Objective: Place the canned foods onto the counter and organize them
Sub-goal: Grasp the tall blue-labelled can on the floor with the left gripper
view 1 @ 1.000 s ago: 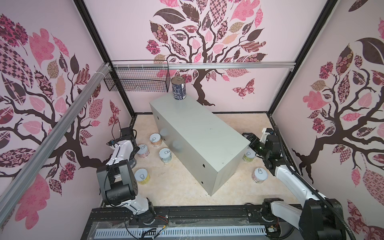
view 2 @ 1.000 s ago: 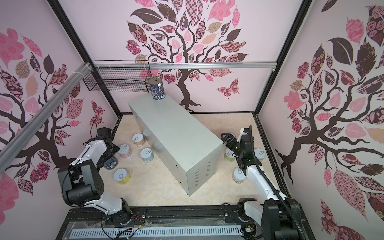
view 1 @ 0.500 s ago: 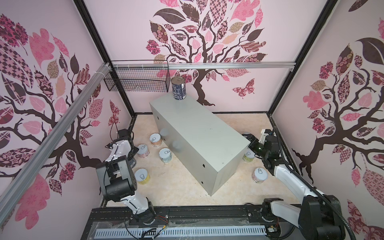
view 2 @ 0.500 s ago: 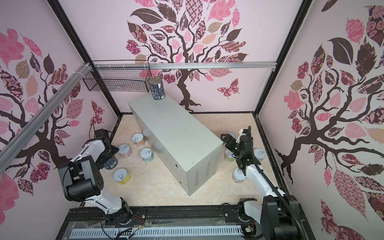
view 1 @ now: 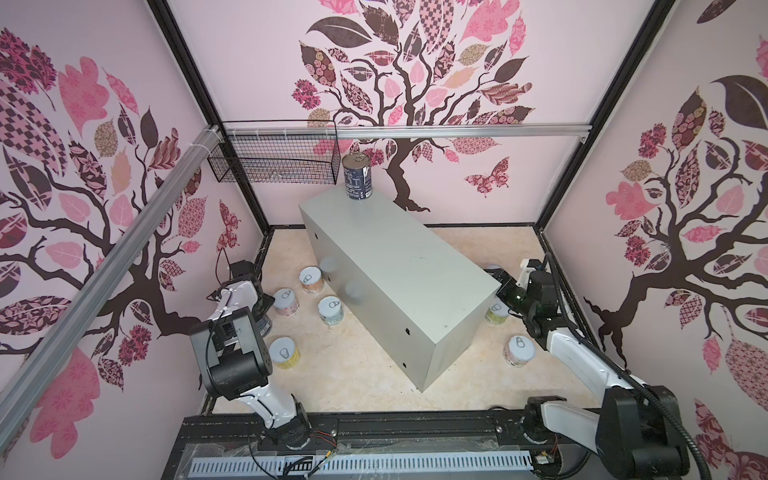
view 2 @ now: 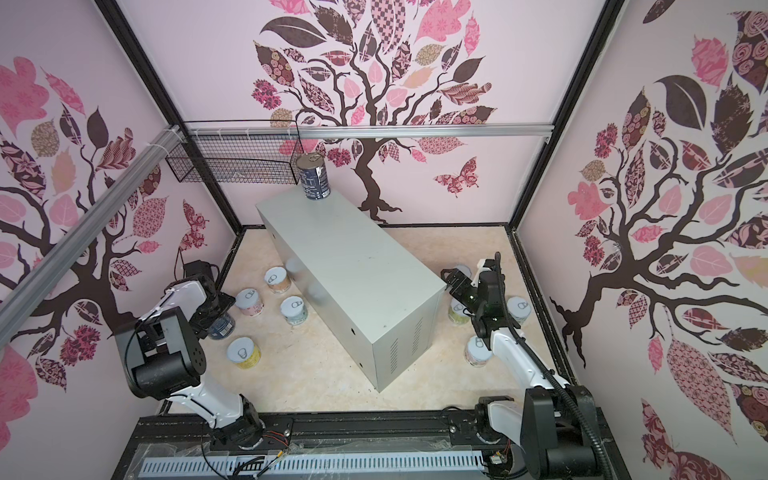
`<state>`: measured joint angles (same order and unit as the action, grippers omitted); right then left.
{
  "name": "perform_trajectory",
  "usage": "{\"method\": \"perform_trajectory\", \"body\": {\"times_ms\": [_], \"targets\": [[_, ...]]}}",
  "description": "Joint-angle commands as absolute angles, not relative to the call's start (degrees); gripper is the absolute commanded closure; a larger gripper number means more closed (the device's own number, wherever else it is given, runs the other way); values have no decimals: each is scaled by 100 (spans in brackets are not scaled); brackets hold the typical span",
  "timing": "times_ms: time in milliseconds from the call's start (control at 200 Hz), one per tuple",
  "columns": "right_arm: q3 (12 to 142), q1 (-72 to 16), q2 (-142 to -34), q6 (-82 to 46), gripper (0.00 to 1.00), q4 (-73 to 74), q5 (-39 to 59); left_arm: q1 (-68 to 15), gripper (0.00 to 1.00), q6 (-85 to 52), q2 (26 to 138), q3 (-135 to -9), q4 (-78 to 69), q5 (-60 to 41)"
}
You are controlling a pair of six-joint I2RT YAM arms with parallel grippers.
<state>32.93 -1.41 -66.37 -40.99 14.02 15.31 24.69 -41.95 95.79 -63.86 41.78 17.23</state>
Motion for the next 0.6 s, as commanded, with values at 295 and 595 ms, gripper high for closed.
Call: {"method": "perform_trajectory", "body": {"times_ms": [295, 595], "targets": [[3309, -136, -6741, -4097, 0, 1495, 1600, 2556, 16, -4122, 9546, -6292, 4148, 1783], [3290, -136, -6717, -4091, 0, 1520, 1641, 2557, 28, -3909, 8893, -5871, 3786, 1663]]}}
